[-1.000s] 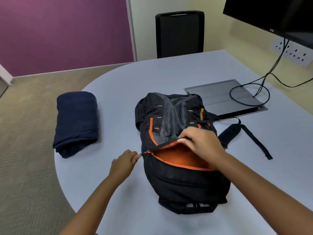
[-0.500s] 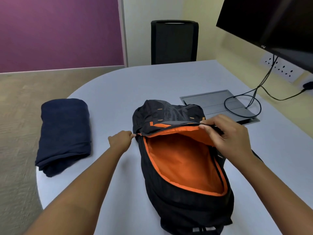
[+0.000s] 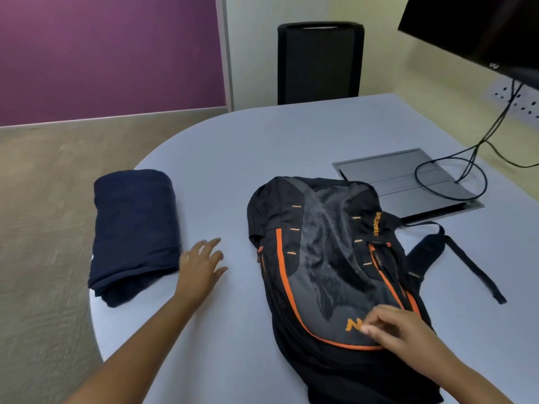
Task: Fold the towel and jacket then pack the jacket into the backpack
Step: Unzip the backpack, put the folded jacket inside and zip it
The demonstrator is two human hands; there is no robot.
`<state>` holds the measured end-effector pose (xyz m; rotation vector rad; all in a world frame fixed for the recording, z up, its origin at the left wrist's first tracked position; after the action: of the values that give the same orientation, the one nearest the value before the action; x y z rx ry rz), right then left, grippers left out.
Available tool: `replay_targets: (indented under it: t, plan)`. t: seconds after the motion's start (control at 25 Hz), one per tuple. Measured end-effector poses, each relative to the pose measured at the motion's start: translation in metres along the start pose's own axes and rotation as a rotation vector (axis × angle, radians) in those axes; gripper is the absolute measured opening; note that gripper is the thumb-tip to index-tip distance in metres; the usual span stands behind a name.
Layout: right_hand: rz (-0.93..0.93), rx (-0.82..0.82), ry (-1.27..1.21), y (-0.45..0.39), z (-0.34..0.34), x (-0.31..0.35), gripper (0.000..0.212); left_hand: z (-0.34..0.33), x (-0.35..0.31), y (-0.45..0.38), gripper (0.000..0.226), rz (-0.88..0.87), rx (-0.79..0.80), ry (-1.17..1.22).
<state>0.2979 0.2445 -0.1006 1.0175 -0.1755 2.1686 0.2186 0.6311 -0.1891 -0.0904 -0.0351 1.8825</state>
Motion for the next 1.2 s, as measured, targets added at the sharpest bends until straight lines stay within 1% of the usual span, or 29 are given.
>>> replay_targets:
  t: [0.04,0.12,0.16,0.2,0.28,0.36,0.4,0.56,0.68,0.72,0.84,0.92,0.96,1.0,1.04,1.08,1.12,1.16,1.2]
  plan:
    - [0.009,-0.062,-0.038,-0.004,-0.001,0.001,0.043,0.008,0.012,0.005,0.046,0.022,0.004,-0.111]
    - [0.036,-0.106,-0.075,-0.014,-0.006,0.009,0.033,0.013,0.047,0.016,0.084,0.099,0.056,-0.351]
    - [0.042,-0.109,-0.087,-0.019,-0.01,0.012,0.029,0.015,0.067,0.019,0.095,0.17,0.111,-0.405]
    - [0.054,-0.103,-0.095,-0.024,-0.014,0.016,0.03,0.018,0.085,0.021,0.1,0.255,0.155,-0.395]
    - [0.079,-0.087,-0.101,-0.034,-0.021,0.022,0.04,0.022,0.109,0.023,0.099,0.401,0.202,-0.264]
    - [0.089,-0.066,-0.09,-0.041,-0.027,0.027,0.044,0.02,0.116,0.02,0.09,0.437,0.291,-0.206]
    - [0.095,-0.057,-0.092,-0.043,-0.03,0.03,0.044,0.019,0.115,0.018,0.089,0.436,0.309,-0.203]
    - [0.092,-0.039,-0.092,-0.047,-0.037,0.031,0.039,0.016,0.105,0.017,0.087,0.342,0.331,-0.205]
    - [0.071,-0.004,-0.111,-0.048,-0.044,0.03,0.039,0.028,0.108,0.018,0.082,0.297,0.335,-0.126]
    - [0.071,0.014,-0.104,-0.049,-0.047,0.031,0.037,0.035,0.107,0.022,0.08,0.279,0.35,-0.098]
    - [0.061,0.075,-0.084,-0.056,-0.057,0.036,0.016,0.045,0.085,0.045,0.078,0.21,0.394,-0.11]
    - [0.066,0.1,-0.089,-0.061,-0.063,0.041,0.012,0.038,0.051,0.074,0.082,0.183,0.421,-0.138]
    - [0.072,0.113,-0.088,-0.064,-0.067,0.043,0.012,0.03,0.033,0.09,0.087,0.166,0.42,-0.149]
    - [0.075,0.133,-0.079,-0.065,-0.071,0.047,0.012,0.022,0.015,0.105,0.096,0.149,0.368,-0.141]
    - [0.083,0.159,-0.065,-0.065,-0.074,0.049,0.012,0.018,0.0,0.115,0.106,0.16,0.314,-0.117]
    - [0.093,0.186,-0.05,-0.065,-0.078,0.051,0.013,0.018,-0.009,0.121,0.11,0.184,0.272,-0.097]
    - [0.106,0.212,-0.034,-0.063,-0.08,0.052,0.015,0.018,-0.016,0.126,0.108,0.206,0.274,-0.08]
    - [0.115,0.233,-0.015,-0.061,-0.081,0.053,0.015,0.021,-0.018,0.129,0.101,0.253,0.324,-0.036]
    - [0.118,0.243,0.008,-0.059,-0.081,0.053,0.015,0.028,-0.017,0.128,0.096,0.332,0.396,0.067]
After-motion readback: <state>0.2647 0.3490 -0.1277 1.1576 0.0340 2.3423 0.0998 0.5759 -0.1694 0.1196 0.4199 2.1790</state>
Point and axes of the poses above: each hand's wrist, its own y-axis away from the middle knuckle, its own z-axis out of the back of the hand, x = y × z, the point moved 2 cm from there along -y, towards the middle knuckle, and after that the axes turned 1 degree about x, right-handed, at the moved point
